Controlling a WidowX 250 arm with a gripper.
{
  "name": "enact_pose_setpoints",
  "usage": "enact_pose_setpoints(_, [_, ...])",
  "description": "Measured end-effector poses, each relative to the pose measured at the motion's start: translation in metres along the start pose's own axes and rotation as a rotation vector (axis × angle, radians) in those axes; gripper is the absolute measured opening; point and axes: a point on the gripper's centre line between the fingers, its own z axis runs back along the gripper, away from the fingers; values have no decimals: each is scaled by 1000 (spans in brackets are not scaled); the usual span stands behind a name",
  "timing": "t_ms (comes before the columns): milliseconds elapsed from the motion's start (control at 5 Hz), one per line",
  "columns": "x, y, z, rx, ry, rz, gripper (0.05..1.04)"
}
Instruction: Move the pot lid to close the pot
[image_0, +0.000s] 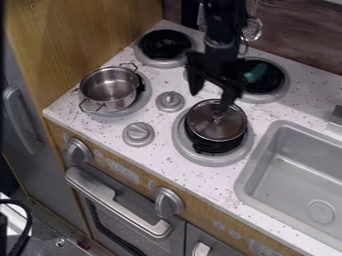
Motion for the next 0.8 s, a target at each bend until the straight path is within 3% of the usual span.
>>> enact_pose_setpoints(400, [3, -10, -40, -23, 75, 25, 997])
enact_pose_setpoints(600, [10, -4, -41, -26, 61, 51, 965])
enact_pose_setpoints(800, [13, 3, -42, -20, 37, 79, 694])
